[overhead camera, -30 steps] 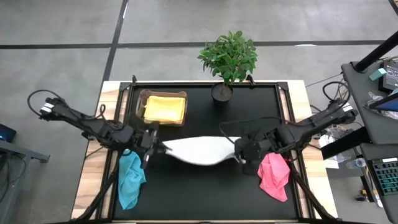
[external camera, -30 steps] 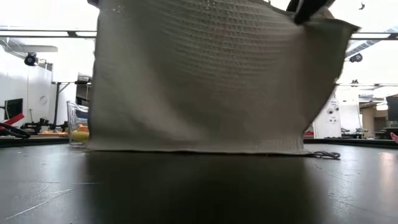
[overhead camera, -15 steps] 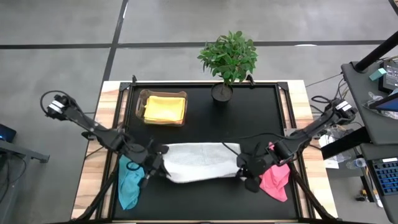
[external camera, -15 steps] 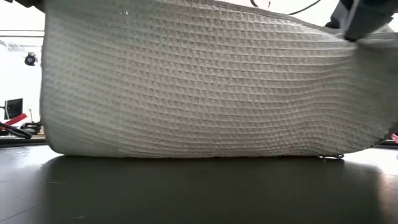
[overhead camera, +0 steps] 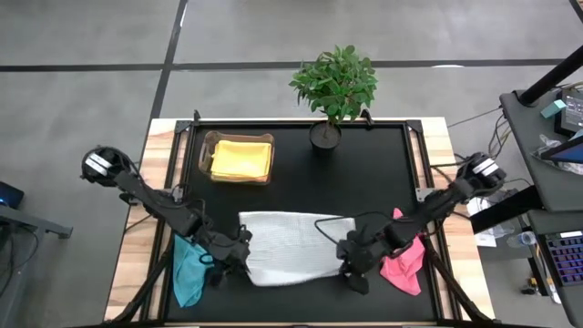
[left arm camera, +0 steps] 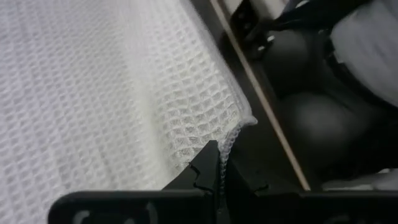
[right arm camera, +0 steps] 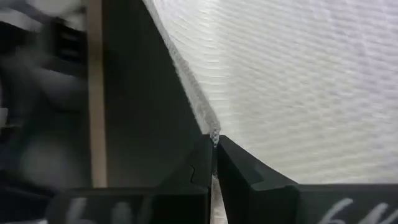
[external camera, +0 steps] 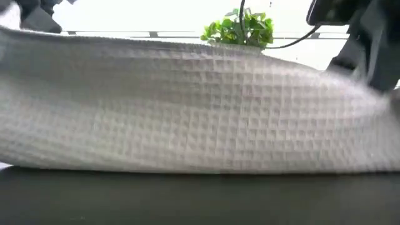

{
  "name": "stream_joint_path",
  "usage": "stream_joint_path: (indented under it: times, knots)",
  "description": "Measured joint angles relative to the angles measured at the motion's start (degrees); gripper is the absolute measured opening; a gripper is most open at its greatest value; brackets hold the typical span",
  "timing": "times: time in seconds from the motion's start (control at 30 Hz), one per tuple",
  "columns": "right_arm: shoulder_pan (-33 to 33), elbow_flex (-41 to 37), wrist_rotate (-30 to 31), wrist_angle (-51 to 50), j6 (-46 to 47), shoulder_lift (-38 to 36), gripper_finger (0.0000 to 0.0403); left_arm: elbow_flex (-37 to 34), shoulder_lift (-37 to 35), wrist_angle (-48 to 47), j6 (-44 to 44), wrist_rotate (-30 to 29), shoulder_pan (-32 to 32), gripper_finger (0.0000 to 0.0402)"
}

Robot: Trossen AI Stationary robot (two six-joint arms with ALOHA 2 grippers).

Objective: Fold microfiber towels
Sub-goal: Fold the gray towel

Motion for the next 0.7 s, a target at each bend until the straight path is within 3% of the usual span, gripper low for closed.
stream_joint_path:
  times: [0.3,0.43,0.57,0.7]
  knots:
    - [-6.4,9.5,5.9,-23.3,-10.3,3.8,0.0008,0.0,-6.0,-14.8,-1.4,-14.3,0.6,0.0000]
    - [-8.9,16.7,12.5,-39.1,-16.4,1.6,0.0008,1.7,-12.9,-17.6,3.6,-22.3,1.4,0.0000]
    - [-12.0,25.4,23.5,-54.7,-21.3,-1.4,0.0008,5.1,-21.5,-20.7,10.8,-29.9,5.6,0.0000]
    - [-16.3,32.7,30.0,-60.1,-26.8,-5.2,0.0008,8.2,-29.1,-20.2,17.9,-32.3,13.2,0.0000]
